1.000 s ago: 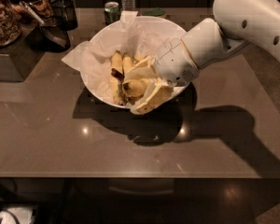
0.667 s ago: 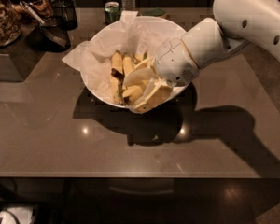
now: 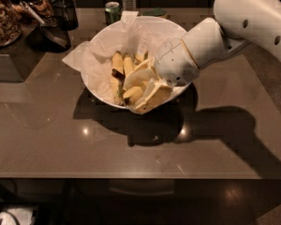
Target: Pick banana from white bowl
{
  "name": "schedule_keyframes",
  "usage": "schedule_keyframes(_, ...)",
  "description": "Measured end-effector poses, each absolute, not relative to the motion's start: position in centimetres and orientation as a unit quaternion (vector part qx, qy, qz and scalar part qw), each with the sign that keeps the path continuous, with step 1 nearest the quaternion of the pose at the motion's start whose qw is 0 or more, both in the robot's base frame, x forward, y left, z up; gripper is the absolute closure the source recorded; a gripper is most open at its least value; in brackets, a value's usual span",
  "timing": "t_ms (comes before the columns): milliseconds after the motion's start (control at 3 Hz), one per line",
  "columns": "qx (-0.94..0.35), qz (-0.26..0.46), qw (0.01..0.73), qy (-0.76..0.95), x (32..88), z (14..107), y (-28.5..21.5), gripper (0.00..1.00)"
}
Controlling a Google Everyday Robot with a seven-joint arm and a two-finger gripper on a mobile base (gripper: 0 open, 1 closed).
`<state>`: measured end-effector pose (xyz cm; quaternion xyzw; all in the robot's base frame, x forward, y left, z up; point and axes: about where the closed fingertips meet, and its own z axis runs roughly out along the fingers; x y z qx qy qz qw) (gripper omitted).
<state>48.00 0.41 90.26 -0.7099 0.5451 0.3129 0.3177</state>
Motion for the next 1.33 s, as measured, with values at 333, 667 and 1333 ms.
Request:
schedule_keyframes(333, -0.71, 0.313, 0.318, 0.545, 48.0, 90.3, 0.4, 1.0)
schedule_keyframes(667, -0.711, 0.307, 0.345, 0.531, 48.0, 91.8, 0.6, 1.0)
schedule_keyframes(1333, -0.723, 0.263, 0.455, 0.449, 46.8, 98.0, 1.1, 1.0)
